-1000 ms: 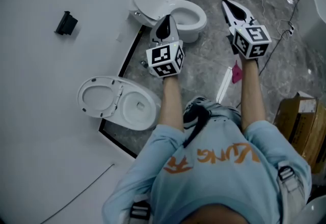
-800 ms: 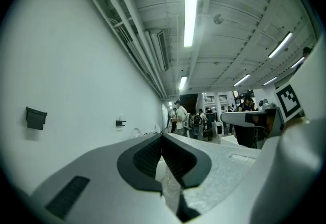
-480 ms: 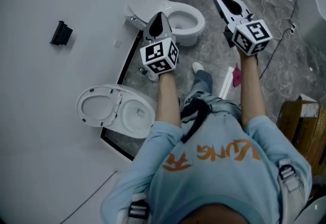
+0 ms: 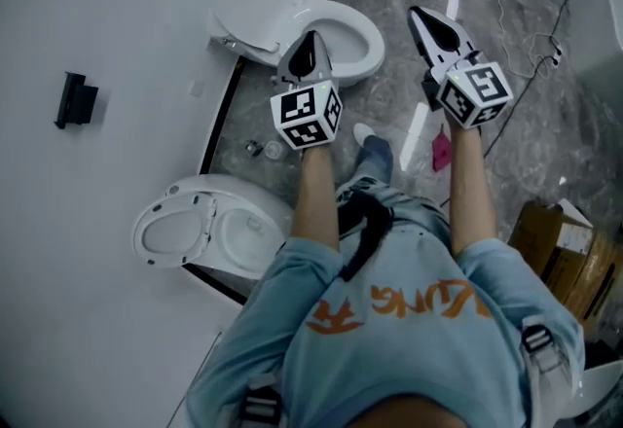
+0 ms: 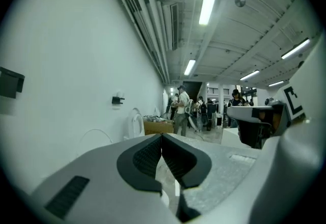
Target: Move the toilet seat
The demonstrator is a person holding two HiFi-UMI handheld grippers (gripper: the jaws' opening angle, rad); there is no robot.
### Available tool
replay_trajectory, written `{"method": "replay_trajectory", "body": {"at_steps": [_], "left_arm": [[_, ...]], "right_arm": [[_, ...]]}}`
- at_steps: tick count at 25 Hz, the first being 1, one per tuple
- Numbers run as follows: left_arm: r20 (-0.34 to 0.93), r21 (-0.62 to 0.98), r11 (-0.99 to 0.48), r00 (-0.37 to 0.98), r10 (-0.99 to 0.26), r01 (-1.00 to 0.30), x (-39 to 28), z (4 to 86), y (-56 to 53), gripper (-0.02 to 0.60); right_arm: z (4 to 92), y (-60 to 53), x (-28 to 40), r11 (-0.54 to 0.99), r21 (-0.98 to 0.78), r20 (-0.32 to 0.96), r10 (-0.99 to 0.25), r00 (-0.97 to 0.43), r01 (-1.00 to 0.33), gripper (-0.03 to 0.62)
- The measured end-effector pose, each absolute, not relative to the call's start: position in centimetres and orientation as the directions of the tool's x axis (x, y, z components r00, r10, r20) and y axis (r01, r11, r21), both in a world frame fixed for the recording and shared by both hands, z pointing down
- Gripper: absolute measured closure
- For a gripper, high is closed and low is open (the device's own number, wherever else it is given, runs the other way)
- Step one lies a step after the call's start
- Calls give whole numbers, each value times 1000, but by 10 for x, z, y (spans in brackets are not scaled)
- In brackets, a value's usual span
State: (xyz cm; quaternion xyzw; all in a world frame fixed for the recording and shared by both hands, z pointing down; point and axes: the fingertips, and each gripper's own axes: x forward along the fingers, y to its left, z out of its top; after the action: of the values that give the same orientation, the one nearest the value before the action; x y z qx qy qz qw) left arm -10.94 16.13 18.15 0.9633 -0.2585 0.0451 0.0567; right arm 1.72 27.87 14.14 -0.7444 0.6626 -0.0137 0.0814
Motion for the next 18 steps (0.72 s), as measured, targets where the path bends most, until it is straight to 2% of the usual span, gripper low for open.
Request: {"method": "replay_trajectory", "body": {"at_steps": [4, 10, 18], "left_arm": [[229, 112, -851, 847, -480, -513, -77, 232, 106, 586], [330, 162, -813, 807, -489, -559, -45, 292, 28, 586], [411, 275, -760, 786, -461, -589, -25, 346, -19, 588]], "right_arm": [[190, 208, 53, -95, -203, 1, -995, 97, -975, 594], [242, 105, 81, -4, -208, 146, -989, -26, -978, 594], [279, 36, 106, 36, -218, 271, -958, -96, -975, 594]]}}
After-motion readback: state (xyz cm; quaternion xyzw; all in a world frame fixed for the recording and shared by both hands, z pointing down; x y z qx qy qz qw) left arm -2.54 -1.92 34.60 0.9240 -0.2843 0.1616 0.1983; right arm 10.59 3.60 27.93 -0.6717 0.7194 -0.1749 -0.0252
